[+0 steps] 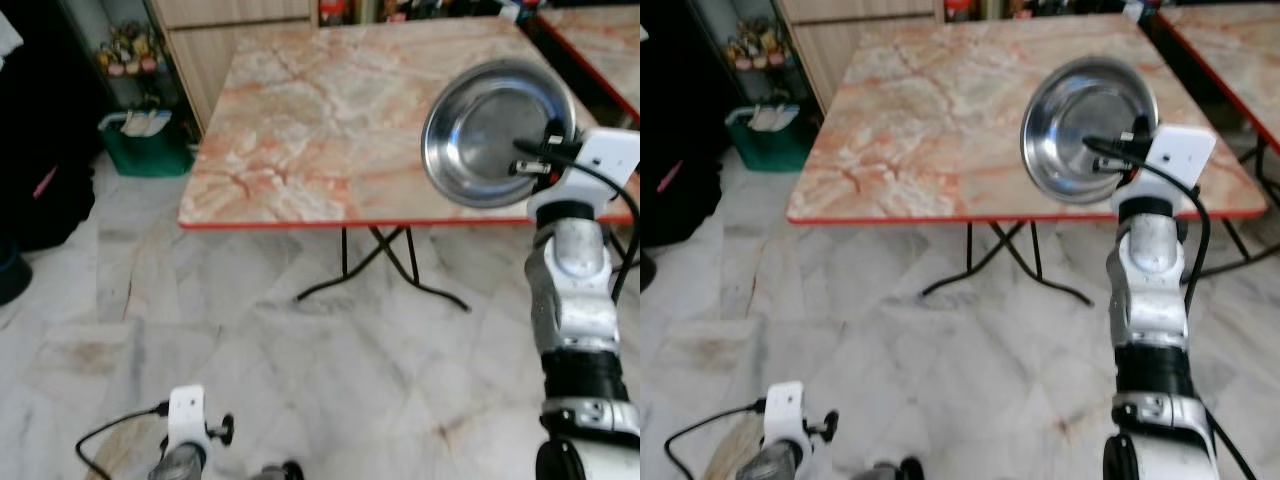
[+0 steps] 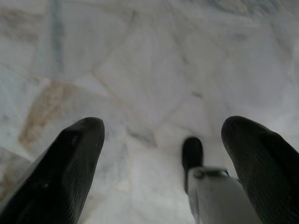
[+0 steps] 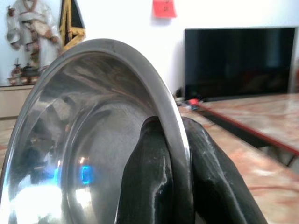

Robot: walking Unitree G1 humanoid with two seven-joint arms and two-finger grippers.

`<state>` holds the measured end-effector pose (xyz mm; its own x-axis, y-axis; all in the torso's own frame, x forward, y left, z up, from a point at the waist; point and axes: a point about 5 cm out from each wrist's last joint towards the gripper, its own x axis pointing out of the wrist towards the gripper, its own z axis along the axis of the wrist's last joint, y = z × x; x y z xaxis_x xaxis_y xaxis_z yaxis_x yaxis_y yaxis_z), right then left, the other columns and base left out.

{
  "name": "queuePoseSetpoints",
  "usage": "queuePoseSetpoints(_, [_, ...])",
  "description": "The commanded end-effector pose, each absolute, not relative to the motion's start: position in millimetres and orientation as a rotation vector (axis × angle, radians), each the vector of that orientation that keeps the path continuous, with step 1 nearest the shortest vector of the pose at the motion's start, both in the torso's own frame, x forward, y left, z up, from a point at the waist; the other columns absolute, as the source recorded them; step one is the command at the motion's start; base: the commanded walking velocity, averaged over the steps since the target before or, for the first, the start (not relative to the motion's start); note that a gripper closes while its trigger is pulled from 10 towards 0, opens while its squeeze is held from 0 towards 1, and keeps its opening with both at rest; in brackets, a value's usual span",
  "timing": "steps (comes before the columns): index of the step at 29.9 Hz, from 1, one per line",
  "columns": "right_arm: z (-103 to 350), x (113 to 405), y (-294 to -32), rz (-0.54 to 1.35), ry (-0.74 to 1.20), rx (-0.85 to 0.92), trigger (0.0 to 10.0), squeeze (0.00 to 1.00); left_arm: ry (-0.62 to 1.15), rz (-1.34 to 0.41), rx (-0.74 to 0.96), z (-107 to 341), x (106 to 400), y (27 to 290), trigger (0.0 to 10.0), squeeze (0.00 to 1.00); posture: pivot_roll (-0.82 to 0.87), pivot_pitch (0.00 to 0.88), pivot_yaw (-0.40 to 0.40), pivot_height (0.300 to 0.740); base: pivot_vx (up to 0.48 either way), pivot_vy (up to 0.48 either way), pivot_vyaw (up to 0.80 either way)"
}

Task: Setting the table

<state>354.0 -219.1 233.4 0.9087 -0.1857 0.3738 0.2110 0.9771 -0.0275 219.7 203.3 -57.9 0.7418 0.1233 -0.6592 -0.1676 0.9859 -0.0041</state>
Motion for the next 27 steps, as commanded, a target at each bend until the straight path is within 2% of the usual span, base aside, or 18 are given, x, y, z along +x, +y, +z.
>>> queuePoseSetpoints(1, [242,352,-224,-0.223,-0.410,-0.063,10.0,0.00,0.734,0.157,-0.060,-61,215,203,10.0,0.00,-0.08,0.156,0.063,0.740,0.461,0.000,0.00])
queuePoseSetpoints(10, [240,353,-220,-0.208,-0.401,-0.056,10.0,0.00,0.733,0.156,-0.056,-61,215,203,10.0,0.00,-0.08,0.156,0.063,0.740,0.353,0.000,0.00])
queuePoseSetpoints(13, [238,353,-213,-0.175,-0.392,-0.063,10.0,0.00,0.736,0.160,-0.054,-61,215,202,10.0,0.00,-0.08,0.156,0.061,0.740,0.000,0.000,0.00])
queuePoseSetpoints(27, [234,351,-216,-0.187,-0.376,-0.050,10.0,0.00,0.739,0.148,-0.052,-61,215,201,10.0,0.00,-0.09,0.144,0.065,0.740,0.000,0.000,0.00])
